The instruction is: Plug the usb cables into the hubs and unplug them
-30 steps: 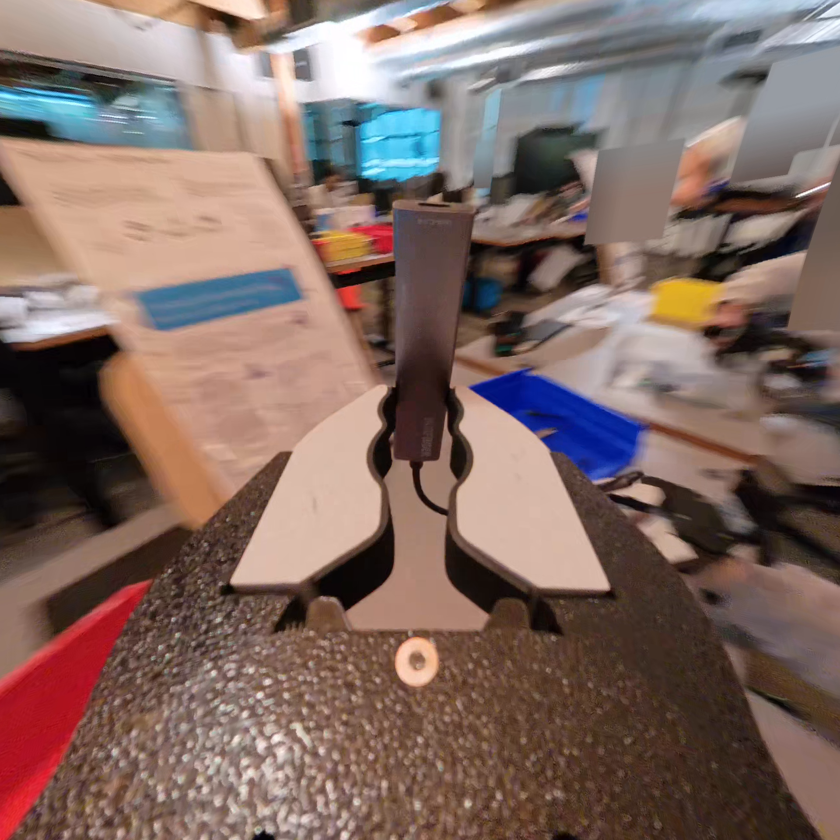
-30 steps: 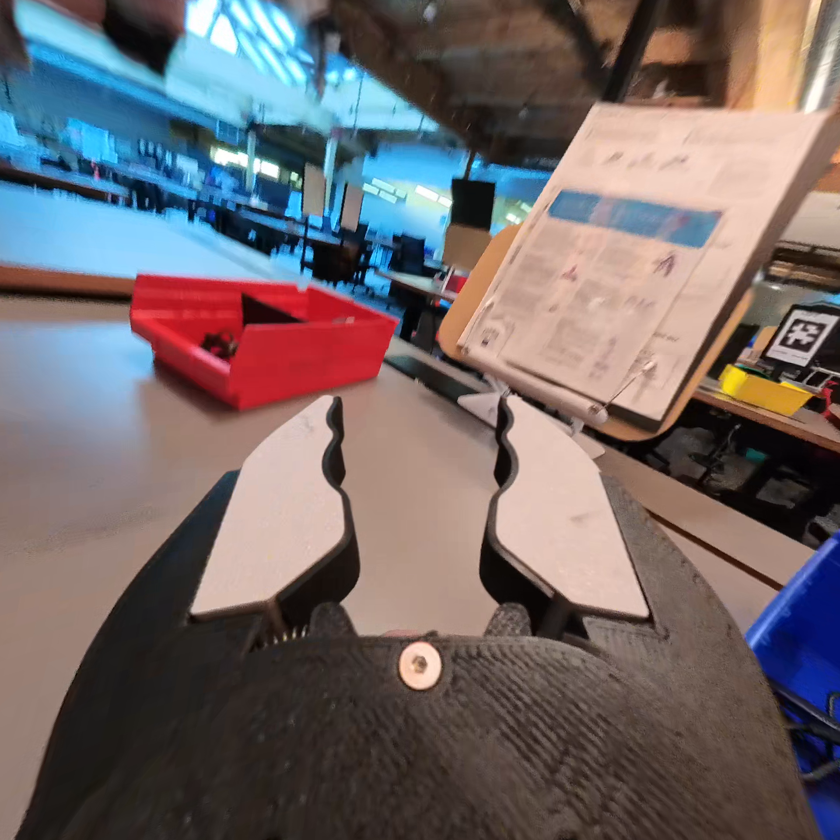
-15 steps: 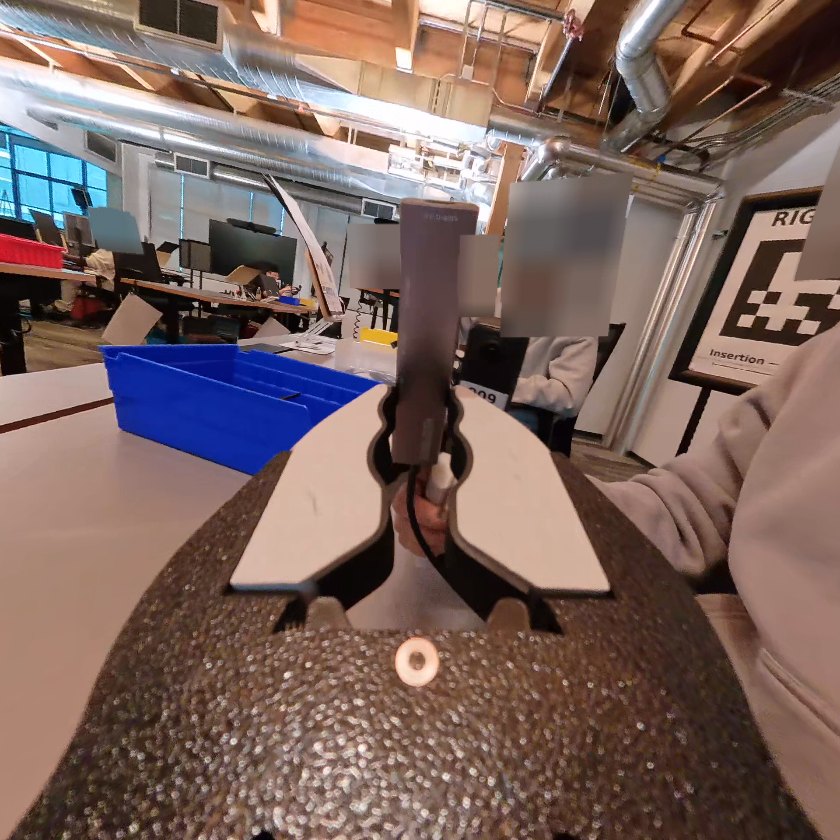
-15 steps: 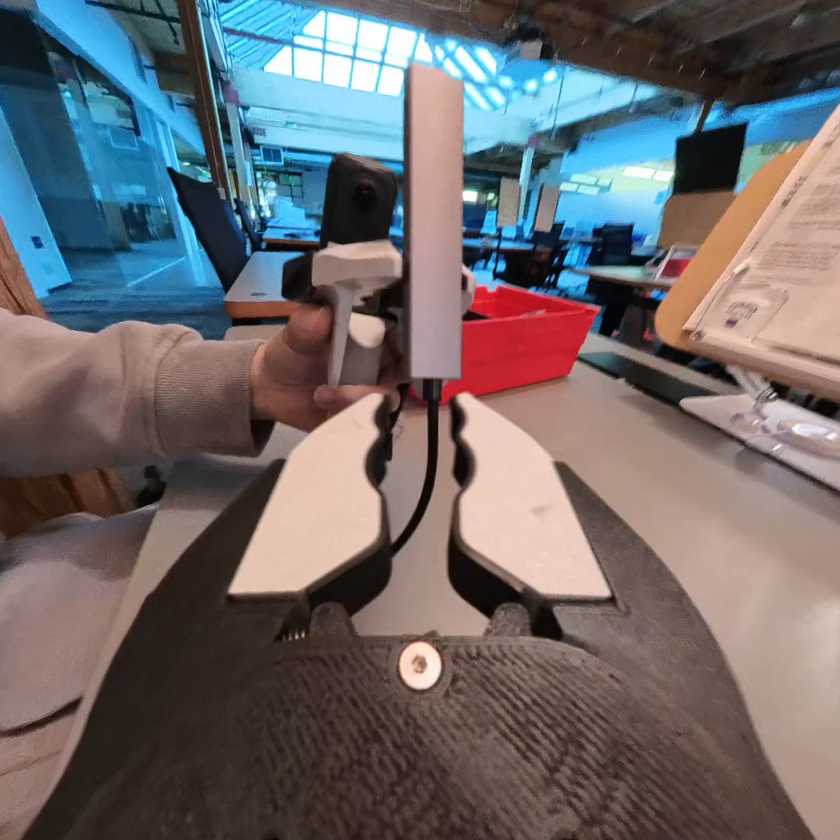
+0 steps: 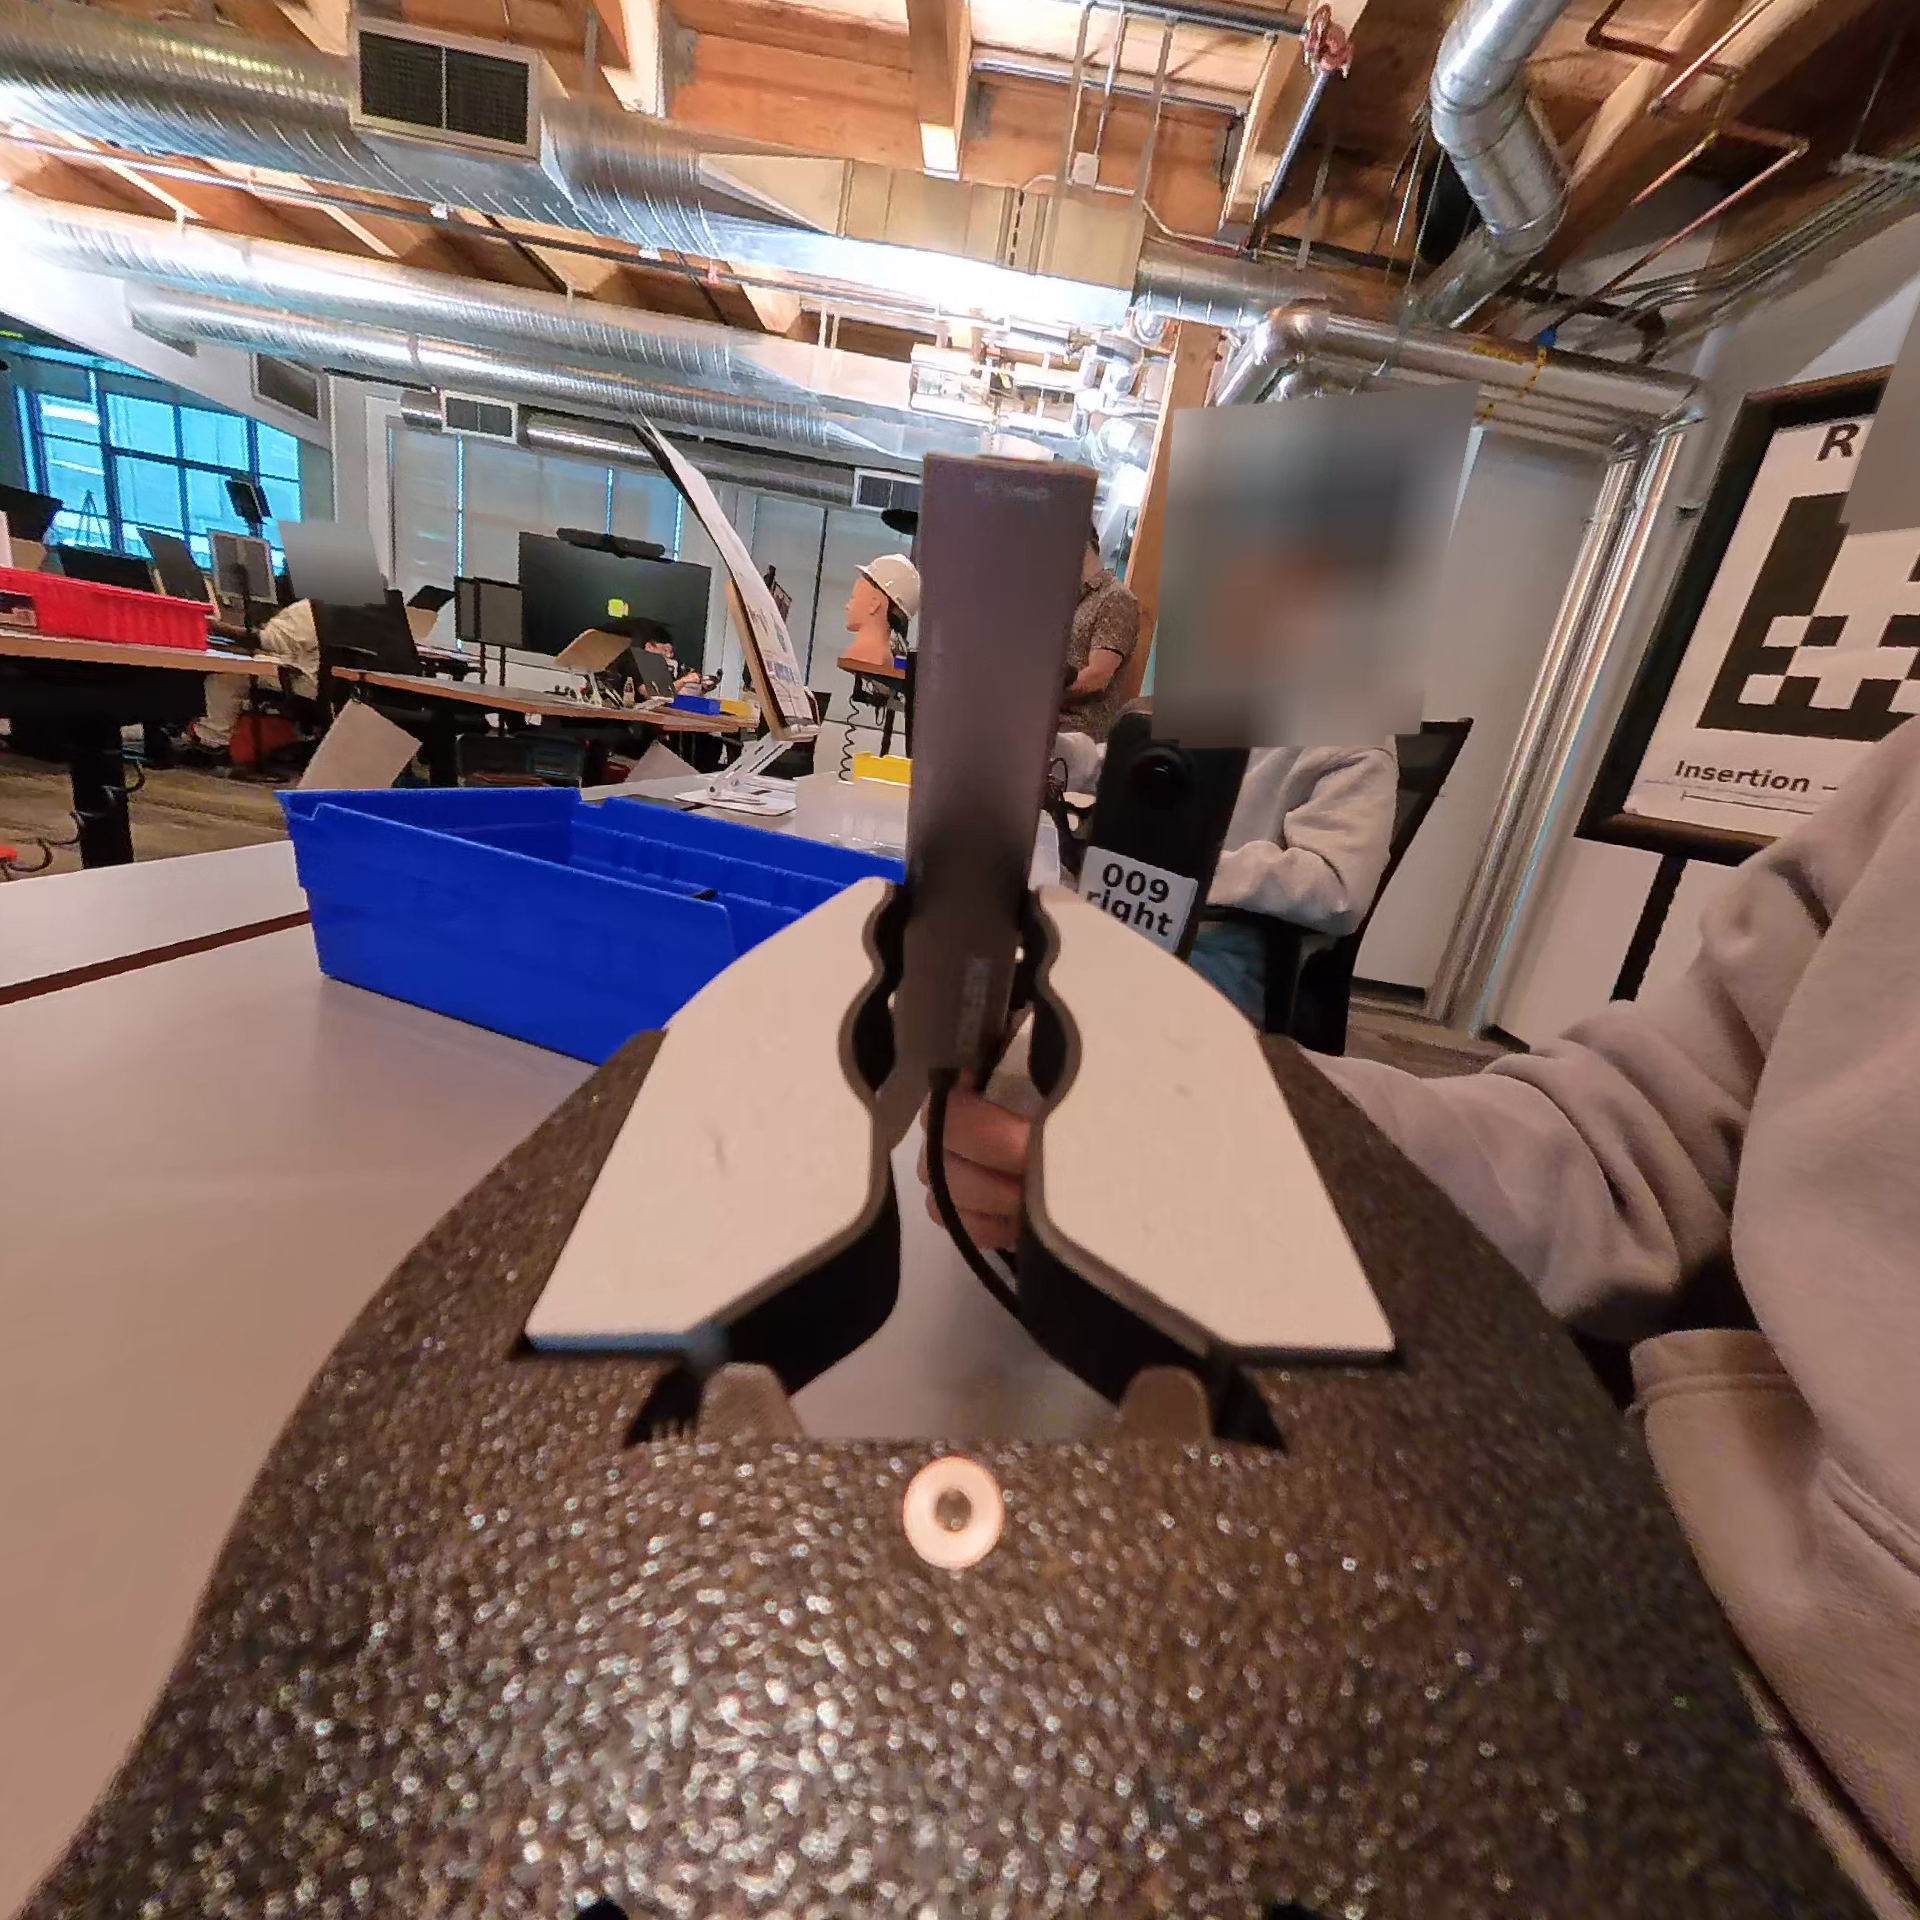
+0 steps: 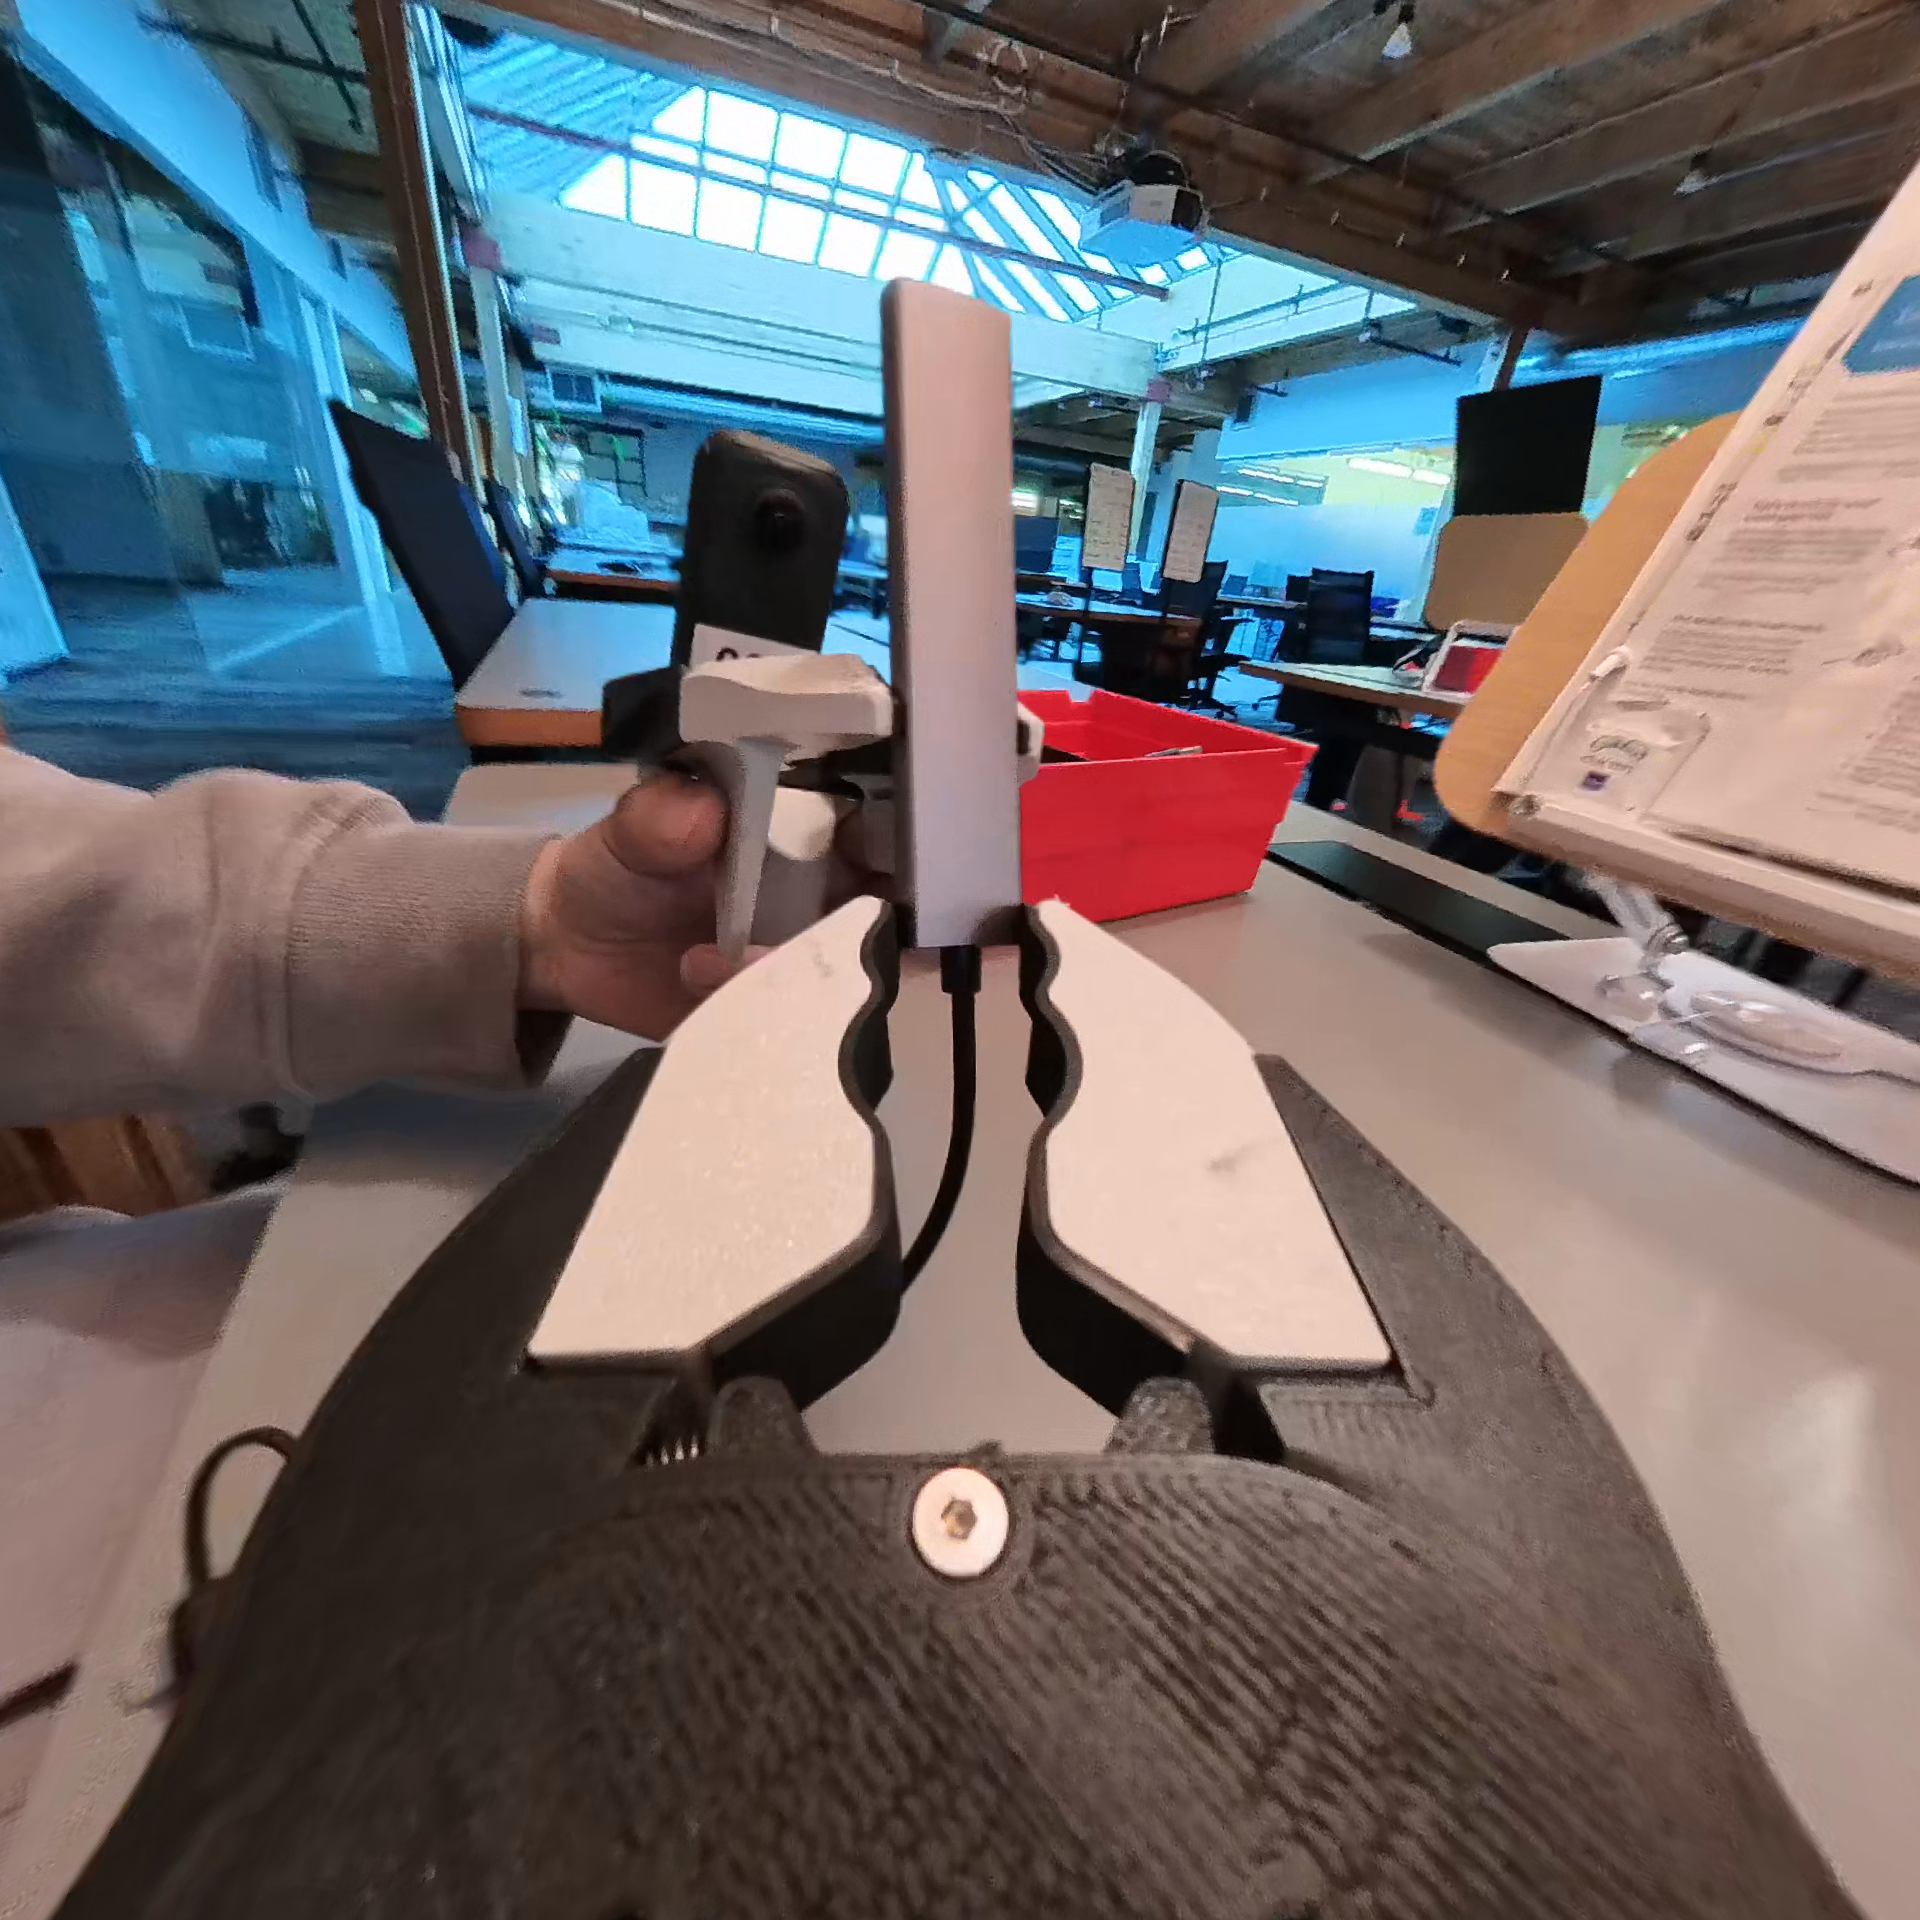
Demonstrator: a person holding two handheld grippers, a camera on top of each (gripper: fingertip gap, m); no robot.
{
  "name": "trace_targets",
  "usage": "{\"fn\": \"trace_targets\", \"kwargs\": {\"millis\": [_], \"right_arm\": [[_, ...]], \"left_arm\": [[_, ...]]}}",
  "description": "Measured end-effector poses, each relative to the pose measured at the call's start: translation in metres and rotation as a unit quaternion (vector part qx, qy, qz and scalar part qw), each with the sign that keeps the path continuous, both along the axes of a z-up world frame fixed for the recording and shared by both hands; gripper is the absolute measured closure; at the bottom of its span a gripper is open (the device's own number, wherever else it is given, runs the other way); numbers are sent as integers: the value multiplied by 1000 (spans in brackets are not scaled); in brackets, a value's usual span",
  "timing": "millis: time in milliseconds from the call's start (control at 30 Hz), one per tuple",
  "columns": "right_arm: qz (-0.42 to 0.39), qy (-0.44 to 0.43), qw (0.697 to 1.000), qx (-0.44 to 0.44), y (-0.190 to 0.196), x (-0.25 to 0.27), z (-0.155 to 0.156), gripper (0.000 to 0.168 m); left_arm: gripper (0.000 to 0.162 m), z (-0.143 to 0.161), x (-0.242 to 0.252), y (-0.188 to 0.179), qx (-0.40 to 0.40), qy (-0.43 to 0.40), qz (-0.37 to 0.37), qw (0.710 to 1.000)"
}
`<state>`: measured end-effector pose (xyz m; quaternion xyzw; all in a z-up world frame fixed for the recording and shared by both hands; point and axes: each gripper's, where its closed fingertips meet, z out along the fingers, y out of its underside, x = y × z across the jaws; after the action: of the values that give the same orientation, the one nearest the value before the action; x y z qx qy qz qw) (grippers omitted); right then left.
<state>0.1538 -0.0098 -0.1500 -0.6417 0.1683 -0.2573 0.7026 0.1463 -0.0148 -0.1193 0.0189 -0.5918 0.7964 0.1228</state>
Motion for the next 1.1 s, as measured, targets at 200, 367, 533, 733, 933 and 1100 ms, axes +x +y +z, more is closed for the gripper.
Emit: {"fn": "trace_targets", "kwargs": {"millis": [200,367,533,733,933,1100], "right_arm": [[-220,-134,944,-205,-34,27,-9,146],[-326,-302,806,-392,-48,28,-8,147],[-340,-397,734,-433,-30,17,-1,146],[-284,-360,788,-410,-24,18,-9,145],[-13,-33,996,-88,-26,-9,17,128],[170,176,969,19,-25,-36,11,121]], "left_arm": [[126,-19,23,12,89,45,88,991],[106,-26,36,37,196,68,131,970],[123,-26,25,45,275,-12,118,954],[153,-26,9,42,285,-110,86,948],[153,-19,-2,44,229,-317,63,918],[153,-12,-14,39,217,-397,16,892]]}}
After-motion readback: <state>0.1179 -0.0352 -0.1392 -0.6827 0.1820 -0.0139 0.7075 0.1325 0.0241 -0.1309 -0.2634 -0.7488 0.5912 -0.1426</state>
